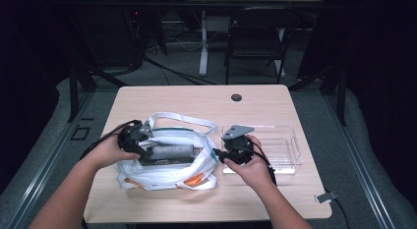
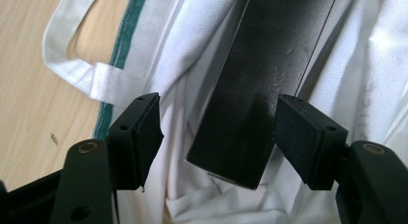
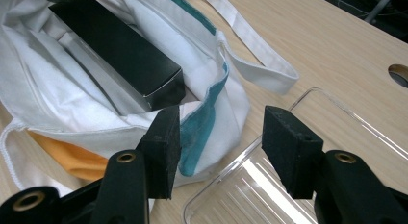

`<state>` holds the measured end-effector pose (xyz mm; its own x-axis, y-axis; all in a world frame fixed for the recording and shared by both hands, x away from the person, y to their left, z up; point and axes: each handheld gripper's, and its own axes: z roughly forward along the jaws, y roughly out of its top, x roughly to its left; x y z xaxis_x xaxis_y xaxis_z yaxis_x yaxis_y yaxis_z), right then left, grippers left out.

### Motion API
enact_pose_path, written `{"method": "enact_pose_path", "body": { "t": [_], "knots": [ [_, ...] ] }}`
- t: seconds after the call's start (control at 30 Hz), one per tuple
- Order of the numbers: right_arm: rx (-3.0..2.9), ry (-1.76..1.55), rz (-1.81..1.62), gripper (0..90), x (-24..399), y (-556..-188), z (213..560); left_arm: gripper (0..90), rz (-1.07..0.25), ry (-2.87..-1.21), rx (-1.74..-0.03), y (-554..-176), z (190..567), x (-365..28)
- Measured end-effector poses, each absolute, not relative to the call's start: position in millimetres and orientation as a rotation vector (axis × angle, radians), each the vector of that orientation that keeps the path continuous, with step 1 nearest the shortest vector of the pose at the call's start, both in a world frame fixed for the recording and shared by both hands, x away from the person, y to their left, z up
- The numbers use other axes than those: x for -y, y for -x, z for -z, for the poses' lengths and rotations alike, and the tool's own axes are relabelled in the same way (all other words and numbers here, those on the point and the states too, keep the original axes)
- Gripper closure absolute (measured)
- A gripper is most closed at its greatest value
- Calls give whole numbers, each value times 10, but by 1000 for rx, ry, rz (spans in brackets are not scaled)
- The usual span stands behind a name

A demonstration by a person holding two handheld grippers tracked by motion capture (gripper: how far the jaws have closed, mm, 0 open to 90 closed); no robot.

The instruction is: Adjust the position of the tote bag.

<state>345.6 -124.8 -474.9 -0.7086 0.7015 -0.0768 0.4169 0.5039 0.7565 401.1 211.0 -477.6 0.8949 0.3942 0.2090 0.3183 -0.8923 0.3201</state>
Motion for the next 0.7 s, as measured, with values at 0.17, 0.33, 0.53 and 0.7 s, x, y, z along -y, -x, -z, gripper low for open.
{"method": "enact_pose_path", "body": {
  "t": [0.17,0.33,0.53,0.7],
  "knots": [
    [-2362,-934,-1038,469,1263,-3451,4754,338,-368,-2809,-520,-4027,4820,-2060],
    [-2363,-933,-1038,466,1264,-3443,4757,341,-333,-2838,-511,-4040,4883,-1998],
    [-2362,-940,-1026,465,1275,-3435,4772,332,-312,-2855,-484,-4055,4964,-1930],
    [-2355,-955,-1034,465,1311,-3427,4774,321,-278,-2869,-472,-4066,5017,-1881]
  ]
}}
